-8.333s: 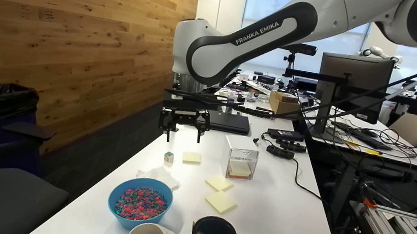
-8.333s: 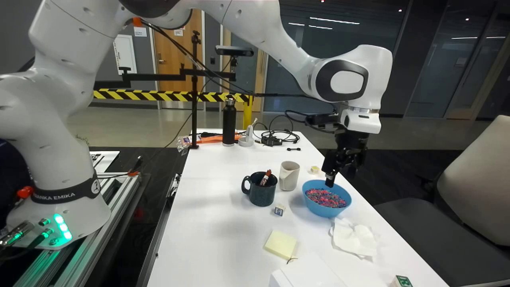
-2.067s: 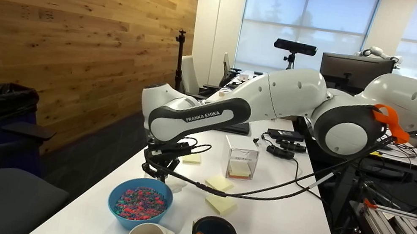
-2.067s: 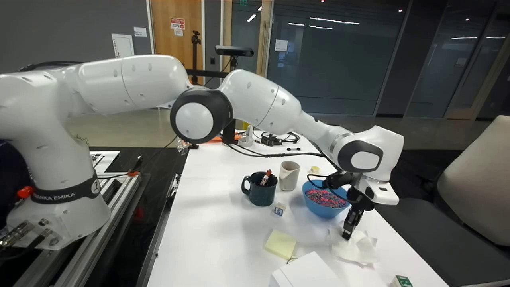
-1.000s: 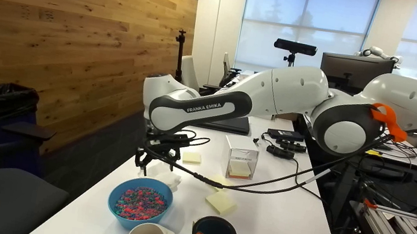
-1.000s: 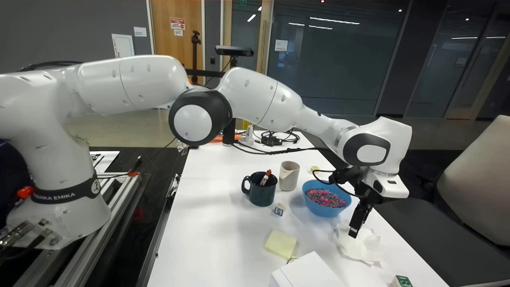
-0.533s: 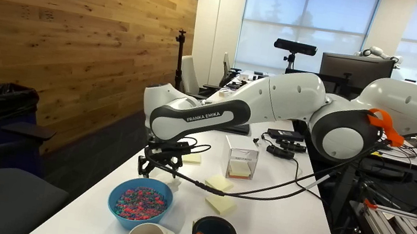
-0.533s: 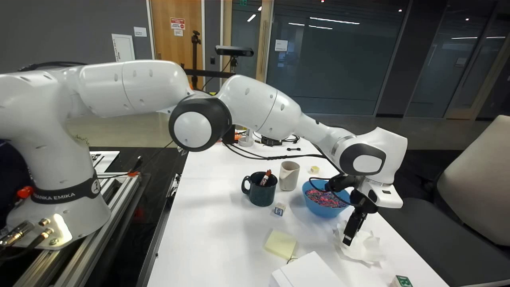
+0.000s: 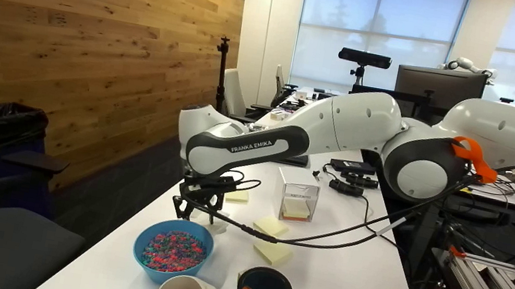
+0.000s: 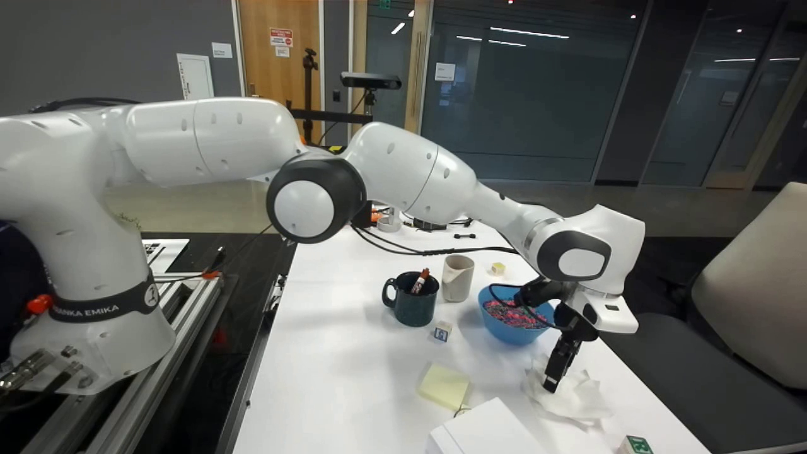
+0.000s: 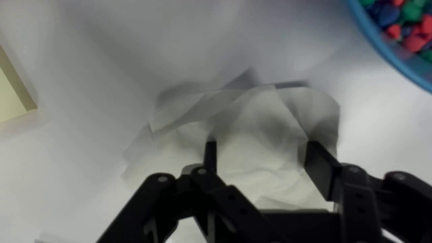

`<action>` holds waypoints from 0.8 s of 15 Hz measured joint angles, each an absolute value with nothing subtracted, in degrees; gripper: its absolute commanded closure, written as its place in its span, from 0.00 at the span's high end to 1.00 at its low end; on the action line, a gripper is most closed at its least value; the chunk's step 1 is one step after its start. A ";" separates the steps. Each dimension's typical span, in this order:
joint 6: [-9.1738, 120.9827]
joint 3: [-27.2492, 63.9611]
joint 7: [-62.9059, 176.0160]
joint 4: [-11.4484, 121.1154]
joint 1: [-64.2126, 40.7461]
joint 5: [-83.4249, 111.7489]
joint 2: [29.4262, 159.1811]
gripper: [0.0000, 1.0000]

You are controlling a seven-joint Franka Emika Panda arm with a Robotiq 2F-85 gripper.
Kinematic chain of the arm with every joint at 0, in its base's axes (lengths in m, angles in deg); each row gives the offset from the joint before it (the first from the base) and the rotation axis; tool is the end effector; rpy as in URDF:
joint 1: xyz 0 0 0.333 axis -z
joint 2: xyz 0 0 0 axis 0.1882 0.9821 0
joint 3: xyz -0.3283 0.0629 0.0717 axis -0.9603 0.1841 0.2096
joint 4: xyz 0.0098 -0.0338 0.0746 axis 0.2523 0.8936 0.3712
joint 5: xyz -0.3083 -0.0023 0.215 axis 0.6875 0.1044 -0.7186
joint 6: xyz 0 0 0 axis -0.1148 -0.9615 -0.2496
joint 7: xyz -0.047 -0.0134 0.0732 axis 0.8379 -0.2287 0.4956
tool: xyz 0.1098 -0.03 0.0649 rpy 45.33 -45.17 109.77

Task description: Use the white napkins to wipe the tabletop.

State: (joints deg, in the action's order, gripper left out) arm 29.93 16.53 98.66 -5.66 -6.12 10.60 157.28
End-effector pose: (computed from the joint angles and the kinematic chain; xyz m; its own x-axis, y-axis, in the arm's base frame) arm 0.7984 -0.1009 0.1246 0.6048 -0.7957 0.0327 -0.7944 -0.6000 0.0948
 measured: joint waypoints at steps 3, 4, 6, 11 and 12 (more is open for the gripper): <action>29.93 16.53 98.66 -5.98 -6.09 10.60 157.28 0.16; 29.93 16.53 98.66 -6.05 -6.06 10.60 157.28 0.10; 29.93 16.53 98.66 -6.12 -5.98 10.60 157.28 0.00; 29.93 16.53 98.66 -6.16 -5.73 10.60 157.32 0.00; 29.93 16.53 98.66 -6.23 -5.69 10.60 157.32 0.00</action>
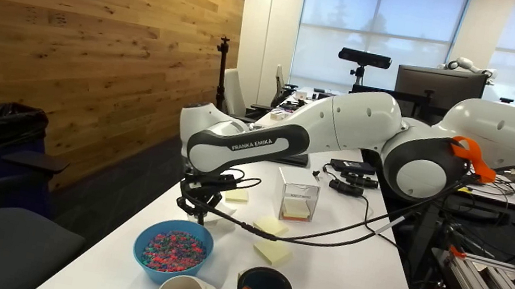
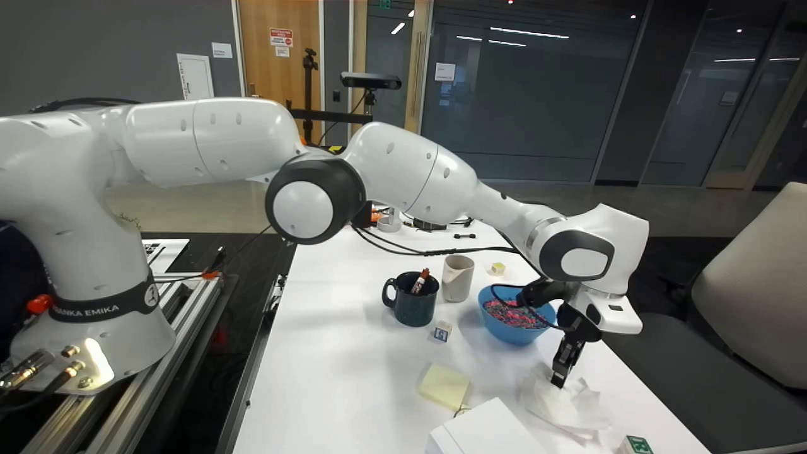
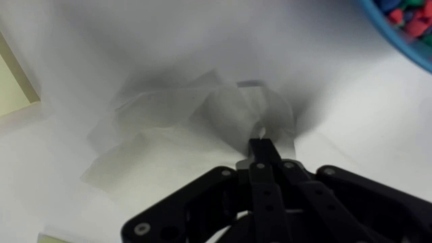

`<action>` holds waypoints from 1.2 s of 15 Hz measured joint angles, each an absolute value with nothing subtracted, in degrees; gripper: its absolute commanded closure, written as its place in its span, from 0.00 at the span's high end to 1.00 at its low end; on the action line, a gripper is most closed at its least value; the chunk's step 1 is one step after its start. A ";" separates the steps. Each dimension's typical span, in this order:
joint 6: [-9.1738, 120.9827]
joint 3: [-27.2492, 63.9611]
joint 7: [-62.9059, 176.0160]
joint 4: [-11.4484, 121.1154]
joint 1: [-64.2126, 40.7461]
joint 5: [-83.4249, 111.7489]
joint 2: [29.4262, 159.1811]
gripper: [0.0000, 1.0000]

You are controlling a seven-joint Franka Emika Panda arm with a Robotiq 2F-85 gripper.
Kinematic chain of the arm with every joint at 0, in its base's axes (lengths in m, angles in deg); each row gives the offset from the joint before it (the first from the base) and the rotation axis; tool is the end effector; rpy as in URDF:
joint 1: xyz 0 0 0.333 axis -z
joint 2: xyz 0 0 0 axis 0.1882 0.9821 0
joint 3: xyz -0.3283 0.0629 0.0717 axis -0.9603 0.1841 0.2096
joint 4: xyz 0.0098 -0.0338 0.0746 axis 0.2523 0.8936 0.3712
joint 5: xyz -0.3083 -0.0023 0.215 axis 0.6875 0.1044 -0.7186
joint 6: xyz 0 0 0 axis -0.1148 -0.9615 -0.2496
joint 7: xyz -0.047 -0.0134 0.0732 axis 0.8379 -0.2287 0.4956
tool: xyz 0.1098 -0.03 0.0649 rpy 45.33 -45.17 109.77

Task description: Use the white napkins to wipe the tabletop.

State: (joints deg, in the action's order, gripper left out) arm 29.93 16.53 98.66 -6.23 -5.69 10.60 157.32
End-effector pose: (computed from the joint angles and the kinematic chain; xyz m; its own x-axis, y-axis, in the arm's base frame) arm 0.7994 -0.1066 0.1286 0.5993 -0.7996 0.0390 -0.7991 -0.5947 0.0881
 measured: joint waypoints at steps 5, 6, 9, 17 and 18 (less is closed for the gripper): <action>29.99 16.53 98.66 -6.76 -5.42 10.60 157.32 0.00; 30.02 16.53 98.66 -6.90 -5.24 10.60 157.32 0.00; 30.07 16.53 98.66 -7.02 -4.45 10.60 157.32 0.00; 30.08 16.54 98.66 -7.02 -3.57 10.60 157.32 0.00; 30.08 16.54 98.66 -7.02 -3.57 10.60 157.32 0.00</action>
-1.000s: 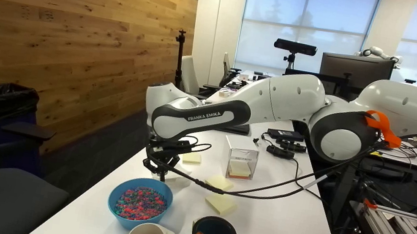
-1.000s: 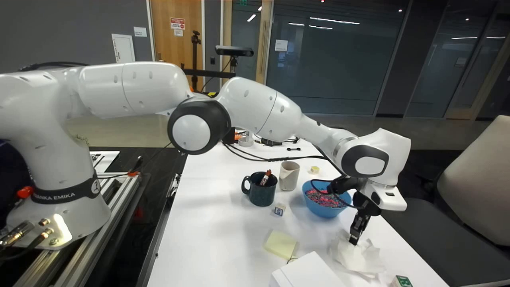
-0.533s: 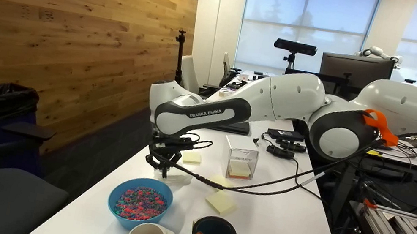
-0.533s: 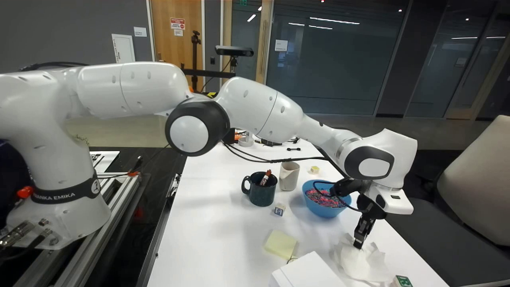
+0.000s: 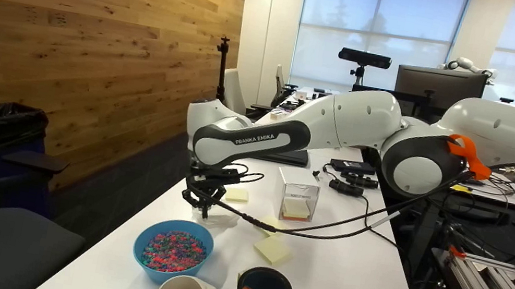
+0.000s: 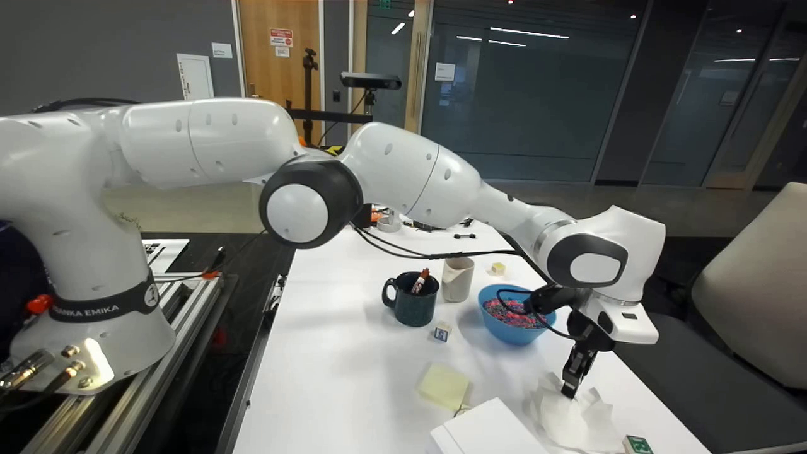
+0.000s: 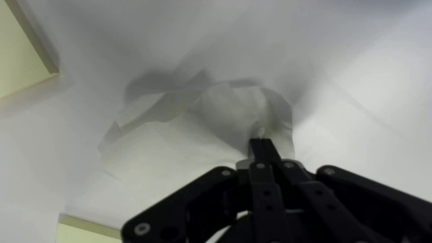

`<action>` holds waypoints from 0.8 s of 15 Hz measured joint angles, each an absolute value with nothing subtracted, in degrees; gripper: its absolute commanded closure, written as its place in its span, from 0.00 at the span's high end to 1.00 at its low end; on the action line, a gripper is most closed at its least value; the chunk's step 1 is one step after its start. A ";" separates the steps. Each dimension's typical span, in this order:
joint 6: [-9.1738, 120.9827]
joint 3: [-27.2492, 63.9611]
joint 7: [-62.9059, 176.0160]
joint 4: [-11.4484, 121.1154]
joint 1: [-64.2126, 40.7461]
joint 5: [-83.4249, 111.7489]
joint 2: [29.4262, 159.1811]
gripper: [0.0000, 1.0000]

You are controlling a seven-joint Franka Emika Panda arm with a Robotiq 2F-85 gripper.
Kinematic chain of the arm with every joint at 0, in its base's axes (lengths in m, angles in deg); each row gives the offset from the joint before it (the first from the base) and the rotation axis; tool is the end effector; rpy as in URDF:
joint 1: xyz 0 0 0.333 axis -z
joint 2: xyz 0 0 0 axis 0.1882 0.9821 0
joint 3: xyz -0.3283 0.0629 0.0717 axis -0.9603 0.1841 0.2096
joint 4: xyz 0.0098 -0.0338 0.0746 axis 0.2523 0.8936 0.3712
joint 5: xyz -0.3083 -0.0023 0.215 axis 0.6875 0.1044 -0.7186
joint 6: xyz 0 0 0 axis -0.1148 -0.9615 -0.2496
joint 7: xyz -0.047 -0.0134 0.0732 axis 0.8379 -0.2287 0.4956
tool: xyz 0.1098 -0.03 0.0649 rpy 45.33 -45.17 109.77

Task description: Use the white napkins to wipe the tabletop.

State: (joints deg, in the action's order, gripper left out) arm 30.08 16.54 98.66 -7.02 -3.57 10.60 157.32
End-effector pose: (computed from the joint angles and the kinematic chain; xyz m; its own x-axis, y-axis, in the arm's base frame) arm 0.7979 -0.1358 0.1351 0.5699 -0.8202 0.0501 -0.8210 -0.5659 0.0761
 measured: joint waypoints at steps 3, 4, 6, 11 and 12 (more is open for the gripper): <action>30.08 16.59 98.59 -7.01 -3.59 10.60 157.51 0.00; 30.08 16.60 98.53 -7.01 -3.61 10.60 157.66 0.00; 30.10 16.61 98.27 -7.02 -3.67 10.62 157.92 0.00; 30.10 16.61 95.50 -7.02 -3.69 10.63 157.93 0.00; 30.10 16.61 94.79 -7.02 -3.69 10.63 157.93 0.00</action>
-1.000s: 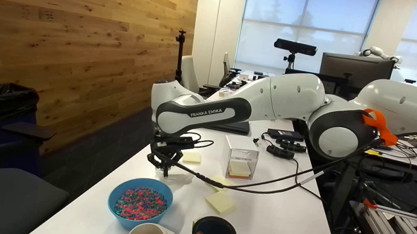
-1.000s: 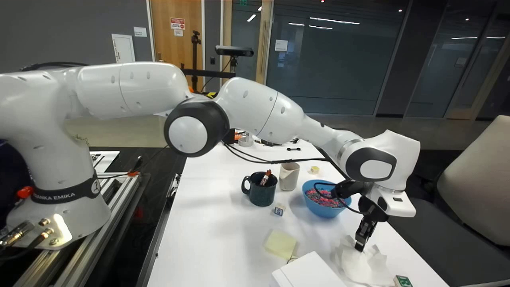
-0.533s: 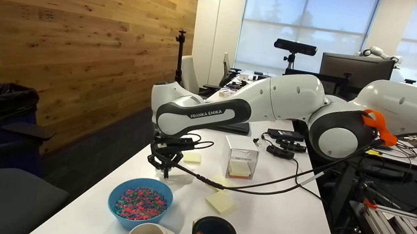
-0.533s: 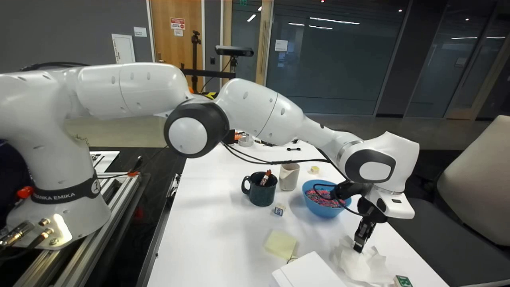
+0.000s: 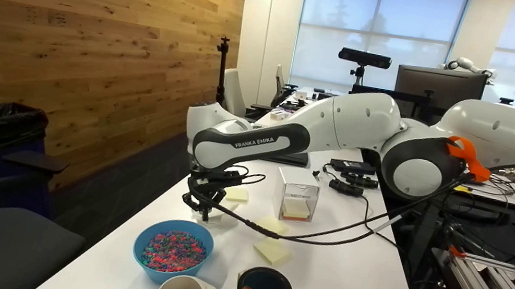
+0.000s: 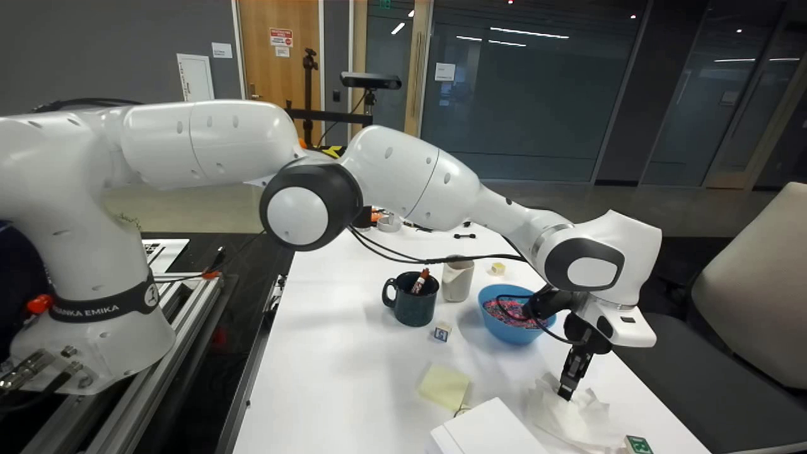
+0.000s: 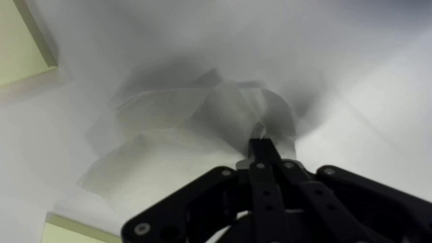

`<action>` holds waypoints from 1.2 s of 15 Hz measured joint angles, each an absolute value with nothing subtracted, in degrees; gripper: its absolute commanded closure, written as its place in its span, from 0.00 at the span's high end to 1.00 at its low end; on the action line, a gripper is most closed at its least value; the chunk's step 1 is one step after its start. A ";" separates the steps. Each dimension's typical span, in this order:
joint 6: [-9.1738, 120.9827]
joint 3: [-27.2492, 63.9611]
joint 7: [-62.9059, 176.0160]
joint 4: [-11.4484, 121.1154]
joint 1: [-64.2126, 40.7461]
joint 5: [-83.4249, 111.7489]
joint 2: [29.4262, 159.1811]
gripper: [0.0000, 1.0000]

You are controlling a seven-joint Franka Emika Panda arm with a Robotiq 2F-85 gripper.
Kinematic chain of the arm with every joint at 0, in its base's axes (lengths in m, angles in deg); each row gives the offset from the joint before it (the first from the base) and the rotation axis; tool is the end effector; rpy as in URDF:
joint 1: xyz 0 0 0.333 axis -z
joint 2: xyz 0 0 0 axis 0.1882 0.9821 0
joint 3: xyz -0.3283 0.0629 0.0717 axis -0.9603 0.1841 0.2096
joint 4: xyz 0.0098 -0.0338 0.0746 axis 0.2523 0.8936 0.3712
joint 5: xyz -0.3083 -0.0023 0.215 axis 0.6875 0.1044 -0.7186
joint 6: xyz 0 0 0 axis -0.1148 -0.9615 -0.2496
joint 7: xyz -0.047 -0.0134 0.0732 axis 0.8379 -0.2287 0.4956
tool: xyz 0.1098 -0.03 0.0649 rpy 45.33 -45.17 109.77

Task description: Use the white napkins to wipe the tabletop.

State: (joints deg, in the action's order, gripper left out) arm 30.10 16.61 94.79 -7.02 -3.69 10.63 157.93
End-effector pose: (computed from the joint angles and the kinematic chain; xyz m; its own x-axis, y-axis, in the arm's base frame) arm 0.7962 -0.1335 0.1264 0.6264 -0.7786 0.0369 -0.7782 -0.6221 0.0860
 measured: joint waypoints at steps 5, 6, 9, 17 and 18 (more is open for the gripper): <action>30.10 16.60 90.14 -7.01 -3.81 10.92 157.93 0.00; 30.10 16.56 89.03 -7.01 -3.87 11.00 157.93 0.00; 30.10 16.43 85.56 -6.97 -4.18 11.40 157.92 0.00; 29.81 14.97 78.20 -6.70 -5.55 12.86 157.85 0.00; 29.67 14.76 77.49 -6.63 -5.65 12.95 157.81 0.00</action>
State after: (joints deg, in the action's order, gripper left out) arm 29.67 14.76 77.49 -6.63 -5.65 12.95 157.81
